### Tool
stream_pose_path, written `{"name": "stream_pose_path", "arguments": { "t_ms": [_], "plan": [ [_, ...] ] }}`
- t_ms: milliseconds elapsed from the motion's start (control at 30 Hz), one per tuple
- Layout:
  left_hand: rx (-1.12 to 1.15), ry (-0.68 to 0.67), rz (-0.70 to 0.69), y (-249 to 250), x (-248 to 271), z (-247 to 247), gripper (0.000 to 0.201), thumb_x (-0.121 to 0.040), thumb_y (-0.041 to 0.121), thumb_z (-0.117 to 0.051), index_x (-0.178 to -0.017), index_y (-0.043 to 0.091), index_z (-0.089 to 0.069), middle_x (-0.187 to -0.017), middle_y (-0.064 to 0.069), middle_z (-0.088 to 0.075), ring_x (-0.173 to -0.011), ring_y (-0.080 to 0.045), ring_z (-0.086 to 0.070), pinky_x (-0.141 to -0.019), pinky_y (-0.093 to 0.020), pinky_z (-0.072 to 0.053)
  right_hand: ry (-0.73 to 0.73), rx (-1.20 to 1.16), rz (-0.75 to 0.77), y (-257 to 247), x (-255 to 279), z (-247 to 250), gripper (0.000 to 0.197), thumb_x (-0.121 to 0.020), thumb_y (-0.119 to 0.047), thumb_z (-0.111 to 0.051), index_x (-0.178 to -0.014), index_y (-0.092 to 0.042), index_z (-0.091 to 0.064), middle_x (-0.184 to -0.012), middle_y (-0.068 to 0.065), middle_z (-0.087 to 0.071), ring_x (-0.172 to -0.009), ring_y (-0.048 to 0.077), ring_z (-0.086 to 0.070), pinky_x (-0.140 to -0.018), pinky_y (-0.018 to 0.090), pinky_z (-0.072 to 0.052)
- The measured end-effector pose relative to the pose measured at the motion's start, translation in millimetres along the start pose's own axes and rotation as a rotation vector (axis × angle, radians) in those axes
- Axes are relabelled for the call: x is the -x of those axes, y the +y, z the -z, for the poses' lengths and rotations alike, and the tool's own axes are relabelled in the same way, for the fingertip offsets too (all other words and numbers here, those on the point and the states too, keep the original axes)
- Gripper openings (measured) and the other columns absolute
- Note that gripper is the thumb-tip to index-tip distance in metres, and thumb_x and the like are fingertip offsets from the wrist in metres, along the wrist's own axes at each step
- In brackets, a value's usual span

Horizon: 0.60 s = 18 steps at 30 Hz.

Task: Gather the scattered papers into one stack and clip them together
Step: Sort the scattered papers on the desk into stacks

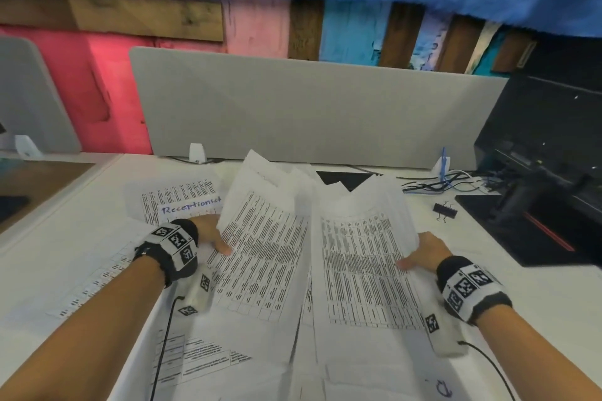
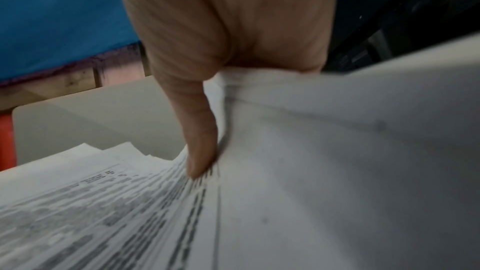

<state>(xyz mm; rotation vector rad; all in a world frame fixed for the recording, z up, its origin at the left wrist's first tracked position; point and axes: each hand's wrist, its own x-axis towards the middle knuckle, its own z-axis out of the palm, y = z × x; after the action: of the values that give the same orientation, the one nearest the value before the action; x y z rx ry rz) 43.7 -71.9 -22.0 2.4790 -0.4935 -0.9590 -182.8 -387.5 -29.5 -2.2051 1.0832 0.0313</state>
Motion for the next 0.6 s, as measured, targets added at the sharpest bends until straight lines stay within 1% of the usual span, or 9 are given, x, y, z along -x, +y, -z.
{"name": "stream_pose_path", "arguments": {
  "t_ms": [67, 133, 200, 267, 300, 367, 433, 467, 600],
  "plan": [
    [0.018, -0.056, -0.020, -1, 2, -2, 0.063, -0.078, 0.001, -0.068, -0.136, 0.005, -0.043, -0.139, -0.013, -0.049, -0.131, -0.028, -0.043, -0.114, -0.040, -0.028, -0.017, -0.007, 0.029, -5, 1, -4, 0.046, -0.069, -0.005, -0.075, -0.111, 0.001, -0.057, -0.097, 0.011, -0.059, -0.089, 0.024, -0.052, -0.079, 0.029, -0.044],
    [0.044, -0.103, -0.037, -3, 3, -1, 0.063, -0.077, 0.002, -0.070, -0.135, 0.005, -0.045, -0.139, -0.013, -0.050, -0.131, -0.028, -0.045, -0.114, -0.043, -0.029, 0.023, -0.043, 0.036, -7, 2, -4, 0.037, -0.074, -0.004, -0.070, -0.109, -0.001, -0.058, -0.097, 0.013, -0.060, -0.090, 0.026, -0.055, -0.080, 0.030, -0.045],
    [0.059, -0.131, -0.021, -4, 5, 1, 0.063, -0.078, 0.003, -0.069, -0.135, 0.005, -0.044, -0.138, -0.013, -0.051, -0.131, -0.028, -0.045, -0.114, -0.044, -0.029, 0.122, -0.112, 0.011, -4, 2, -2, 0.031, -0.078, -0.004, -0.065, -0.107, -0.001, -0.057, -0.104, 0.019, -0.061, -0.098, 0.031, -0.058, -0.079, 0.029, -0.044],
    [0.053, -0.128, 0.015, -3, 7, 1, 0.064, -0.078, 0.003, -0.068, -0.137, 0.004, -0.042, -0.137, -0.013, -0.052, -0.129, -0.030, -0.046, -0.112, -0.043, -0.032, 0.206, -0.214, -0.036, 1, 3, 0, 0.035, -0.081, -0.003, -0.061, -0.114, 0.004, -0.054, -0.114, 0.023, -0.059, -0.107, 0.035, -0.056, -0.079, 0.029, -0.042],
    [-0.009, -0.088, 0.023, -1, 8, 2, 0.063, -0.080, 0.005, -0.067, -0.137, 0.003, -0.042, -0.136, -0.013, -0.052, -0.128, -0.030, -0.047, -0.111, -0.041, -0.034, 0.217, -0.263, -0.062, 5, 2, 1, 0.037, -0.082, -0.002, -0.059, -0.117, 0.006, -0.052, -0.117, 0.024, -0.058, -0.109, 0.036, -0.055, -0.079, 0.029, -0.041],
    [-0.177, 0.112, 0.009, 2, 11, 3, 0.053, -0.084, 0.008, -0.063, -0.133, 0.001, -0.045, -0.129, -0.015, -0.055, -0.119, -0.028, -0.052, -0.102, -0.032, -0.041, 0.204, -0.345, -0.110, 12, 0, 0, 0.038, -0.082, -0.003, -0.059, -0.118, 0.006, -0.051, -0.120, 0.024, -0.058, -0.110, 0.037, -0.055, -0.082, 0.031, -0.042],
    [-0.195, 0.294, 0.003, 3, 15, 10, 0.042, -0.085, 0.006, -0.060, -0.125, -0.003, -0.051, -0.115, -0.019, -0.060, -0.101, -0.025, -0.057, -0.085, -0.028, -0.044, 0.180, -0.407, -0.148, 16, 2, 0, 0.041, -0.080, -0.003, -0.063, -0.118, 0.007, -0.051, -0.120, 0.024, -0.058, -0.110, 0.038, -0.055, -0.090, 0.036, -0.044],
    [-0.176, 0.367, 0.007, 2, 17, 15, 0.039, -0.084, 0.004, -0.060, -0.121, -0.004, -0.054, -0.114, -0.021, -0.061, -0.098, -0.025, -0.058, -0.083, -0.028, -0.044, 0.168, -0.445, -0.161, 21, -1, 1, 0.044, -0.078, -0.001, -0.065, -0.118, 0.009, -0.050, -0.120, 0.025, -0.058, -0.111, 0.039, -0.055, -0.093, 0.039, -0.045],
    [-0.002, 0.629, -0.007, -10, 30, 49, 0.036, -0.081, 0.002, -0.063, -0.115, -0.008, -0.059, -0.117, -0.028, -0.061, -0.108, -0.038, -0.058, -0.091, -0.037, -0.044, 0.111, -0.584, -0.120, 29, 2, 6, 0.055, -0.071, 0.011, -0.068, -0.122, 0.008, -0.048, -0.121, 0.024, -0.058, -0.111, 0.039, -0.055, -0.098, 0.046, -0.043]
  ]
}}
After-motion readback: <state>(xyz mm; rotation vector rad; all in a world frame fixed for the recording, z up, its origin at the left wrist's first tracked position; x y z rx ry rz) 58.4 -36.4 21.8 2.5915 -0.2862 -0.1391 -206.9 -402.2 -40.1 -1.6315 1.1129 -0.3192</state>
